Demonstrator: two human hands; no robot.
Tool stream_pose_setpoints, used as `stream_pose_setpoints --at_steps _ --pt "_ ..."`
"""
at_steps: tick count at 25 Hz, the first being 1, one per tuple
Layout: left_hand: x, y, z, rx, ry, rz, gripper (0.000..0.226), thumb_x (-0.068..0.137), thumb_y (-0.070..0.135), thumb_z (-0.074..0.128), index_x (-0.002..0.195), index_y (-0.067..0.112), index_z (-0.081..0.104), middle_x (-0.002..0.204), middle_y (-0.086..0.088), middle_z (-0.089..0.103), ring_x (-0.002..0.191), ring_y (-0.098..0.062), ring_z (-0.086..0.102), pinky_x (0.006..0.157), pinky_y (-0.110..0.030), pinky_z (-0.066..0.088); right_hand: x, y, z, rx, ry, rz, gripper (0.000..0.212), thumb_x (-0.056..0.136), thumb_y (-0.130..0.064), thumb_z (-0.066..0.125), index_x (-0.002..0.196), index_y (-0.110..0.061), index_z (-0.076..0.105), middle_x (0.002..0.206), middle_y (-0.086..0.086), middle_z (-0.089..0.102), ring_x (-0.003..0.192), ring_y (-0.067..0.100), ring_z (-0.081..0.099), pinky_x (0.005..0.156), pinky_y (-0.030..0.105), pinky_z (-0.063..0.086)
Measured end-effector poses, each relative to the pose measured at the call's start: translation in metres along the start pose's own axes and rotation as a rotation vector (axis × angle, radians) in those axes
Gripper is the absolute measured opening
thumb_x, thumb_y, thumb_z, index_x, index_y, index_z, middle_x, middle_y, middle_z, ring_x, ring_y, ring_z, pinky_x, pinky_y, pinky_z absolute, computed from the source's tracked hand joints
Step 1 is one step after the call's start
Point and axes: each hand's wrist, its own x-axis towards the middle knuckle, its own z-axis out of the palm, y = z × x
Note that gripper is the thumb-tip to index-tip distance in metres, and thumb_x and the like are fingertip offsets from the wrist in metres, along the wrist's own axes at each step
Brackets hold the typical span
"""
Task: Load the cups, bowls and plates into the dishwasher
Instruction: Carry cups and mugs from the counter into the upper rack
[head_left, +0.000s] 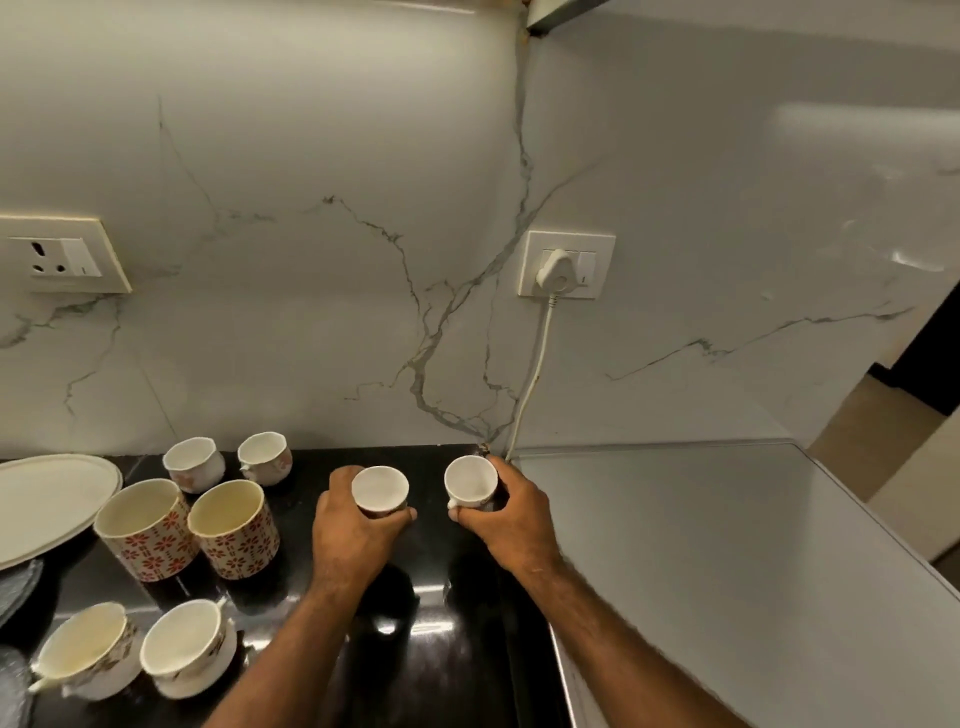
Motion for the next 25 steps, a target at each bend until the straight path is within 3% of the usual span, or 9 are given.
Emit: stream_pose_setpoints --at_steps 4,11,13,15,19,25 --pt "-0.100 0.045 -0.010 -0.167 -0.072 -0.023 0.078 0.063 0.024 0.097 0.121 0.026 0.045 0.109 0.002 0.061 0.098 -0.017 0.062 0.077 -0.027 0.046 -0.070 -0.005 -0.071 0.033 -0.009 -0.045 0.069 0.067 -0.047 0.090 0.127 -0.031 0.059 0.113 -0.018 0.066 0.105 0.004 0.063 0.088 0.016 0.054" --pt "-0.318 0.094 0.024 -0.363 -0.178 -0.039 0.080 0.058 0.016 0.100 0.118 0.018 0.048 0.101 -0.003 0.067 0.088 -0.013 0.068 0.075 -0.028 0.054 -0.228 0.016 -0.220 0.186 -0.034 -0.048 0.054 0.073 -0.033 0.090 0.116 -0.034 0.057 0.110 -0.017 0.066 0.104 0.007 0.062 0.090 0.016 0.051" --pt "-0.383 0.099 0.043 -0.359 -0.233 -0.059 0.083 0.055 0.021 0.101 0.119 0.020 0.048 0.102 0.000 0.068 0.086 -0.008 0.068 0.073 -0.021 0.053 -0.277 0.039 -0.261 0.190 -0.041 0.000 0.065 0.073 -0.035 0.089 0.128 -0.034 0.054 0.118 -0.017 0.064 0.111 0.003 0.061 0.094 0.014 0.048" --pt "-0.432 0.096 0.061 -0.367 -0.268 -0.047 0.086 0.050 0.031 0.098 0.120 0.024 0.049 0.104 0.000 0.069 0.088 -0.010 0.071 0.076 -0.025 0.056 -0.321 0.063 -0.293 0.190 -0.033 0.069 0.078 0.071 -0.036 0.090 0.139 -0.028 0.053 0.126 -0.014 0.063 0.114 0.002 0.061 0.096 0.015 0.049" --pt "-0.512 0.086 0.102 -0.314 -0.409 -0.025 0.082 0.058 0.026 0.100 0.121 0.030 0.048 0.107 0.005 0.066 0.093 -0.001 0.067 0.075 -0.022 0.055 -0.405 0.121 -0.342 0.190 0.006 0.219 0.076 0.073 -0.025 0.090 0.139 -0.030 0.052 0.122 -0.012 0.067 0.110 0.000 0.064 0.090 0.016 0.052" --pt "-0.568 0.056 0.151 -0.230 -0.486 -0.057 0.077 0.053 0.042 0.094 0.116 0.036 0.049 0.105 0.011 0.065 0.093 -0.005 0.066 0.081 -0.038 0.059 -0.486 0.206 -0.375 0.158 -0.014 0.424 0.077 0.077 -0.016 0.079 0.144 -0.032 0.046 0.126 -0.003 0.065 0.113 0.012 0.064 0.094 0.028 0.054"
